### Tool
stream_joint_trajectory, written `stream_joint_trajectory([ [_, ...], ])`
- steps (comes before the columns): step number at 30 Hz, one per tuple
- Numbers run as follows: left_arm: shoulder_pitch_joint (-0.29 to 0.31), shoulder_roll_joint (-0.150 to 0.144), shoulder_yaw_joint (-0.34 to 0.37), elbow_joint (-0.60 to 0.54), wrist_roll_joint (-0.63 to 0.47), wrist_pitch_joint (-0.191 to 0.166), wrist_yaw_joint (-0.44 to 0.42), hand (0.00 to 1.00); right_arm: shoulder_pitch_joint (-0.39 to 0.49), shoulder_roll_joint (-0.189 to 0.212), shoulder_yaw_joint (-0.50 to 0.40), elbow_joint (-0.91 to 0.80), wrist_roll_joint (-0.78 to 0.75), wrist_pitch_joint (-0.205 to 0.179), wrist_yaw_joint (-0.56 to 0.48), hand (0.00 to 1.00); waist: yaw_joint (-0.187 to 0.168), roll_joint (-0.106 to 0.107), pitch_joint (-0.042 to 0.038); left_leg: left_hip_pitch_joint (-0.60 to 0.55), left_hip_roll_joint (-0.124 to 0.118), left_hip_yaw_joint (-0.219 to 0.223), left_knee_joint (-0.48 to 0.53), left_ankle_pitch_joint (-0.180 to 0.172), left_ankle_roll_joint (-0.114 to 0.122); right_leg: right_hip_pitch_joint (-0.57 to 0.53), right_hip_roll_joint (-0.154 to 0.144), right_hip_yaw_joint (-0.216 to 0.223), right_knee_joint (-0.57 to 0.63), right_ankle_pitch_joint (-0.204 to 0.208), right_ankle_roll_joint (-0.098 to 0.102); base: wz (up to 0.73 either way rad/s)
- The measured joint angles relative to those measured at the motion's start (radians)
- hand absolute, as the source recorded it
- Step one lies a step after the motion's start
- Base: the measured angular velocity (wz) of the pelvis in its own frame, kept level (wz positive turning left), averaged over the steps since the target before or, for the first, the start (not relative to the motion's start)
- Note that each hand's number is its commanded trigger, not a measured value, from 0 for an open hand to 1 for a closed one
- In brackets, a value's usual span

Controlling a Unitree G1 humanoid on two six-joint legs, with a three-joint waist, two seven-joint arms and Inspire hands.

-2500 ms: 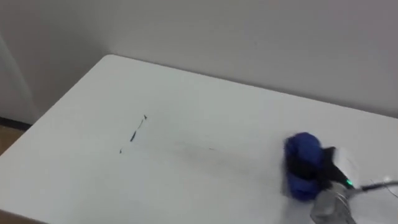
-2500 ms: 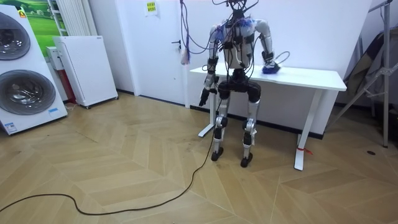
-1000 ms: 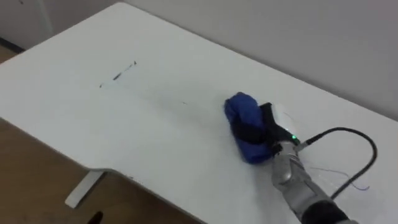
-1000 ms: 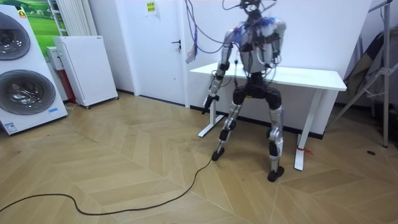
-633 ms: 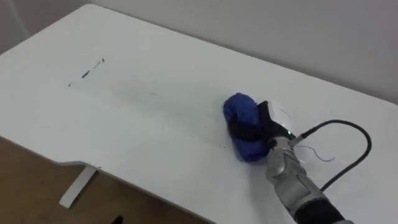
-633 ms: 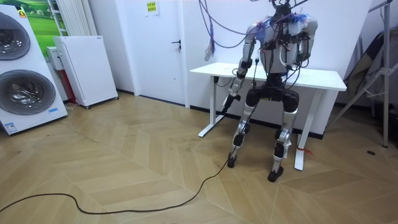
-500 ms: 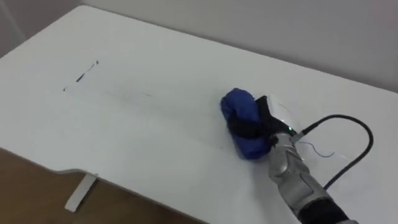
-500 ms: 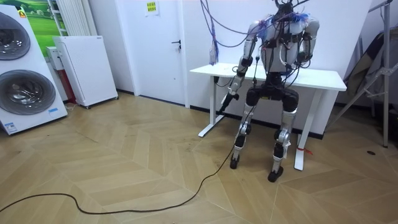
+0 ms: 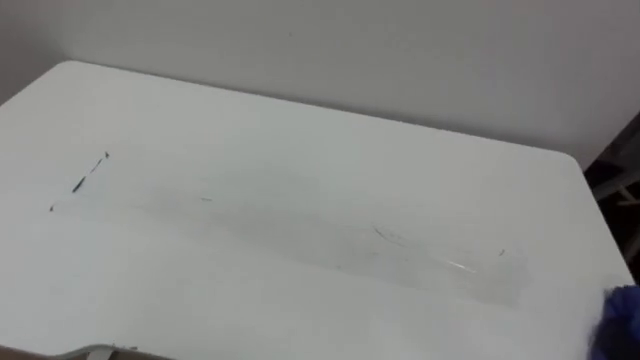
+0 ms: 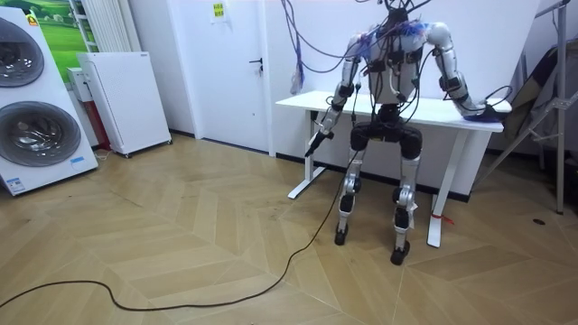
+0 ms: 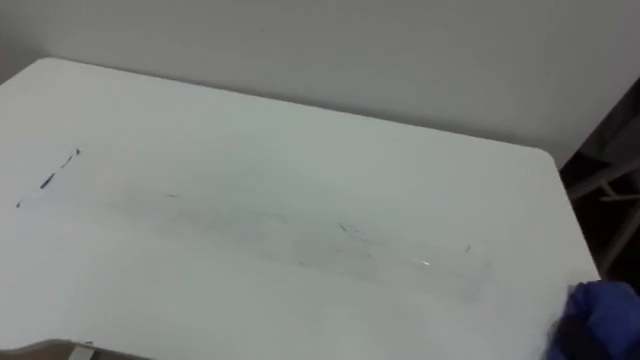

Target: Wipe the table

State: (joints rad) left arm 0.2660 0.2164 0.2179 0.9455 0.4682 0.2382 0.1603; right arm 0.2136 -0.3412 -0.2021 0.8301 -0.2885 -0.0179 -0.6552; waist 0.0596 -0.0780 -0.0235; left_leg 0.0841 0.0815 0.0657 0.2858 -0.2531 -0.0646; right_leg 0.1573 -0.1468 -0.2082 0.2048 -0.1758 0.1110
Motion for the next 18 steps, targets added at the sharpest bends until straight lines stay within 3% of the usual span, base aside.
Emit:
stream_joint_trajectory([
  [3,0.001,-0.006,-0.051,0.001,-0.004,0.002,0.011,0.00,-0.052,0.001,0.030,-0.046,-0.018,0.089,0.018,1.00,0.033,0.015,0.0029,0.015,0.000,-0.031,-0.007,-0.007,0.003,-0.012,0.016,0.004,-0.001,0.020,-0.011,-0.47],
  [5,0.005,-0.014,-0.086,0.006,-0.002,0.022,0.007,0.00,-0.086,0.018,0.077,-0.120,-0.072,0.179,0.057,1.00,0.058,0.023,0.0046,0.023,0.000,-0.053,-0.020,-0.010,-0.001,-0.032,0.034,0.017,0.000,0.033,-0.022,-0.53],
  [6,0.004,-0.016,-0.091,0.006,-0.002,0.026,0.005,0.00,-0.098,0.020,0.102,-0.147,-0.091,0.200,0.072,1.00,0.067,0.025,0.0064,0.024,0.000,-0.061,-0.020,-0.011,-0.001,-0.037,0.039,0.017,0.001,0.038,-0.026,-0.50],
  [8,0.002,-0.023,-0.107,0.010,-0.003,0.041,-0.009,0.00,-0.145,0.044,0.237,-0.283,-0.191,0.260,0.187,1.00,0.098,0.027,0.0147,0.022,-0.004,-0.111,-0.033,-0.009,-0.001,-0.056,0.054,0.011,0.004,0.045,-0.038,-0.27],
  [9,-0.007,-0.021,-0.125,0.010,-0.005,0.047,-0.020,0.00,-0.197,0.057,0.326,-0.325,-0.229,0.268,0.233,1.00,0.122,0.028,0.0273,0.020,-0.007,-0.138,-0.035,-0.007,-0.002,-0.064,0.061,0.009,0.007,0.044,-0.044,-0.08],
  [11,-0.018,-0.021,-0.149,0.003,-0.005,0.061,-0.039,0.00,-0.283,0.079,0.428,-0.330,-0.280,0.259,0.302,1.00,0.137,0.022,0.0360,-0.002,-0.010,-0.174,-0.036,0.002,-0.004,-0.077,0.067,-0.002,0.009,0.034,-0.049,0.30],
  [14,0.017,-0.032,-0.156,-0.027,-0.003,0.069,-0.068,0.00,-0.352,0.081,0.465,-0.309,-0.348,0.239,0.368,1.00,0.171,0.016,0.0338,-0.017,-0.022,-0.206,-0.053,0.026,0.001,-0.068,0.060,-0.020,-0.003,0.024,-0.049,0.52],
  [15,0.028,-0.031,-0.156,-0.028,-0.003,0.073,-0.071,0.00,-0.352,0.076,0.462,-0.298,-0.347,0.237,0.367,1.00,0.170,0.014,0.0330,-0.020,-0.024,-0.207,-0.052,0.027,0.002,-0.066,0.058,-0.023,-0.003,0.020,-0.047,0.67],
  [18,0.072,-0.016,-0.119,-0.036,-0.003,0.095,-0.091,0.00,-0.292,0.047,0.424,-0.282,-0.340,0.204,0.347,1.00,0.160,-0.004,0.0323,-0.007,-0.034,-0.207,-0.047,0.028,0.005,-0.010,0.042,-0.089,-0.028,0.007,-0.037,0.68],
])
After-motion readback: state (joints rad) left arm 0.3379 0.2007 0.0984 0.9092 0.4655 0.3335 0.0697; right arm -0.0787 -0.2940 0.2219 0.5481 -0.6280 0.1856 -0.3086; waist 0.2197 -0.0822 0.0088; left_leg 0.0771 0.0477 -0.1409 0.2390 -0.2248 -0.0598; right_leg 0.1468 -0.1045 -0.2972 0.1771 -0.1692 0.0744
